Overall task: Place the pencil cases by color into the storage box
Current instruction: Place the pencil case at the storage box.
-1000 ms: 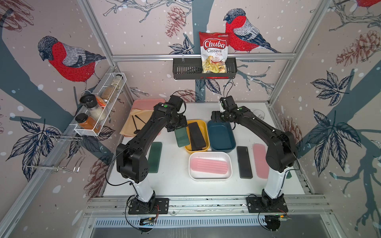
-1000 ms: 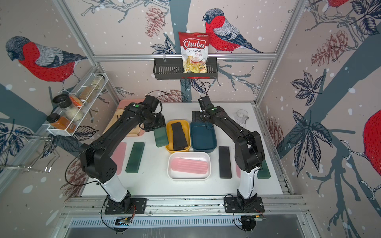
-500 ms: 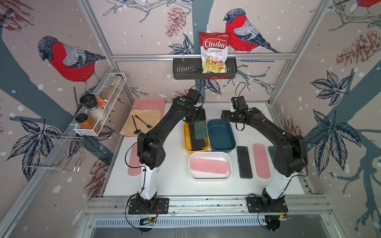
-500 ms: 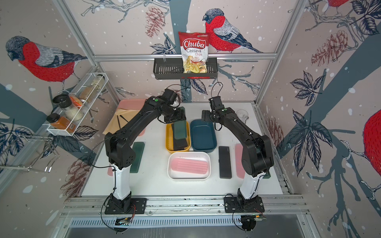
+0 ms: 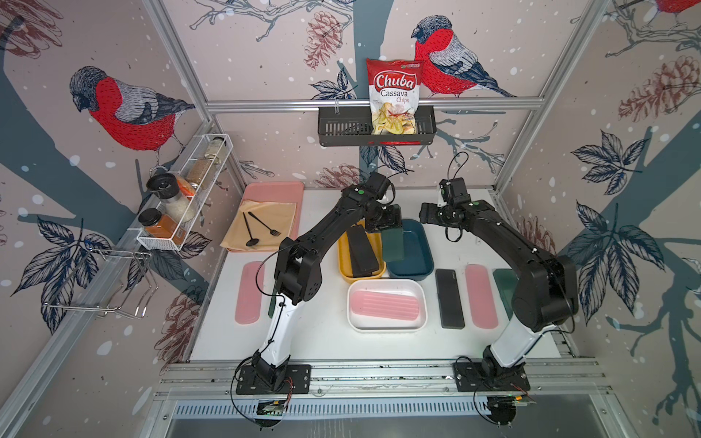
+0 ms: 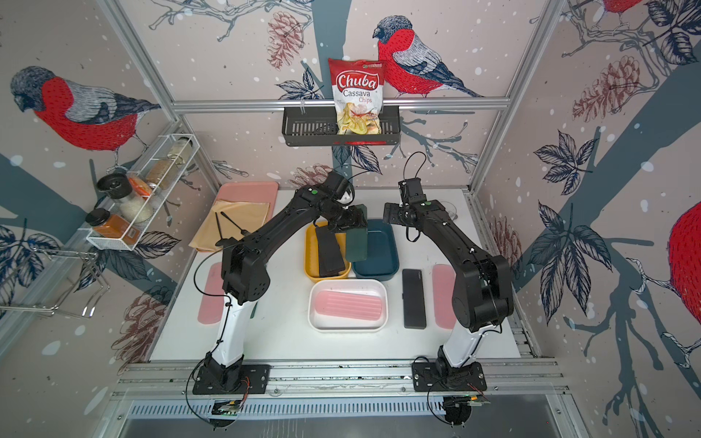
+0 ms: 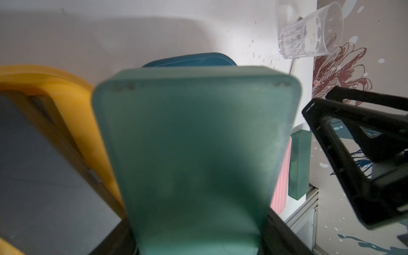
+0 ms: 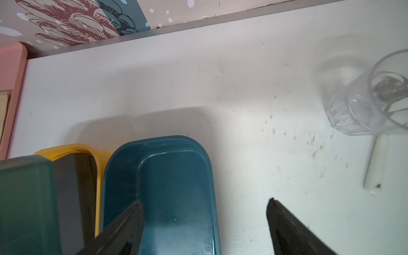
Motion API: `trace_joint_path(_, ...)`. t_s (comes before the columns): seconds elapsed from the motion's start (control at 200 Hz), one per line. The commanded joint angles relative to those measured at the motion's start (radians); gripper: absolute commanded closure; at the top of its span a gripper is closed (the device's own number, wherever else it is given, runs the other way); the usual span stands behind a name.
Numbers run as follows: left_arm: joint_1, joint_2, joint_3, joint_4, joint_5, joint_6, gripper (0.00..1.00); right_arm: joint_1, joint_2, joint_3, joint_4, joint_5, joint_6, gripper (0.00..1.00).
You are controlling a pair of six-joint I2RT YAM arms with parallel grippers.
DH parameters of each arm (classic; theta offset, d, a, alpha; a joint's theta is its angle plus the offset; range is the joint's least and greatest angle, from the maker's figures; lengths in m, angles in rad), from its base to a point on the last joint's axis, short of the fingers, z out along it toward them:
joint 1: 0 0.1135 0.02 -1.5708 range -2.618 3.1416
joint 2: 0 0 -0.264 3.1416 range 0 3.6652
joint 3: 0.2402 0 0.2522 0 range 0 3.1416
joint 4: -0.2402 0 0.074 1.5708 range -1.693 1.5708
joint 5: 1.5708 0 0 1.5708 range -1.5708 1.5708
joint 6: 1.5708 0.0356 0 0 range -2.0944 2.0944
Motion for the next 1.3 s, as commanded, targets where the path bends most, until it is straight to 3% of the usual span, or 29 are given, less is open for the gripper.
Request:
trace_joint_path(0.0,-0.009,0.023,0.019,0.087,0.049,-0.029,0.36,-0.015,-0.019,-0.015,0.008,0.004,-0.015,0.10)
trace_joint_path(0.35,-0.026,0.094,0.020,0.159,0.049,-0.102,0.37,-0.055,-0.051,-0.068,0.016,-0.016,-0.039,0.10)
trace_joint_path(1.291,-0.053,0.195,0.015,0.052,-0.032,-0.135,0.37,-0.125,-0.112,-0.169,0.061,-0.081,-0.069,0.10)
